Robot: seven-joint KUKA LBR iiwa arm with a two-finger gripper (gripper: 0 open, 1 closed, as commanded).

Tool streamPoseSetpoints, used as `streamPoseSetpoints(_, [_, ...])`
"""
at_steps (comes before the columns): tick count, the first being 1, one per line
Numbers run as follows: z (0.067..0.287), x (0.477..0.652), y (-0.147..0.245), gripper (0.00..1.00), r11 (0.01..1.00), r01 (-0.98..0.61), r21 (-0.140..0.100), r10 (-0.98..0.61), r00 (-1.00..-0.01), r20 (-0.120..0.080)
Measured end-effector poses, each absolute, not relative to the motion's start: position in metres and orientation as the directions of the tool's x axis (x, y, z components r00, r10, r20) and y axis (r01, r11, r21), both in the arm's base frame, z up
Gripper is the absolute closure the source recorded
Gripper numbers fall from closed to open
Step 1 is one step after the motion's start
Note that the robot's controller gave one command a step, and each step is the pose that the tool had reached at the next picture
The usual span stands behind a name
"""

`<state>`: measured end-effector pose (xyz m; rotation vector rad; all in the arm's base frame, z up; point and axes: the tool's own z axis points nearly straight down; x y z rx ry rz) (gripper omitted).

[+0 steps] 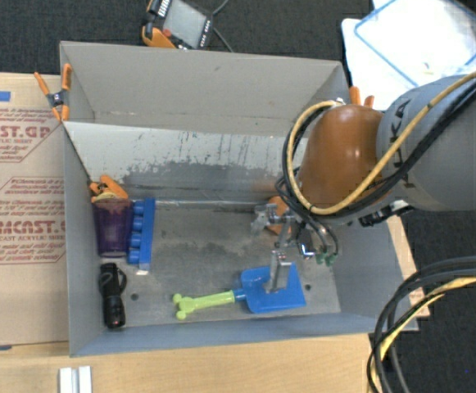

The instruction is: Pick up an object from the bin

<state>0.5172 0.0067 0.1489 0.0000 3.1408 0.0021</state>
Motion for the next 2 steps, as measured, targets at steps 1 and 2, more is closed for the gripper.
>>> streamPoseSetpoints(1, [0.1489, 0.5172, 0.0067, 1.0, 1.0, 0.0, 0.001, 0.0, -1.0, -0.001])
streamPoseSetpoints(2, [0.1489, 0.5172, 0.0067, 1.0, 1.0, 0.0, 0.001, 0.0, -1.0, -0.001])
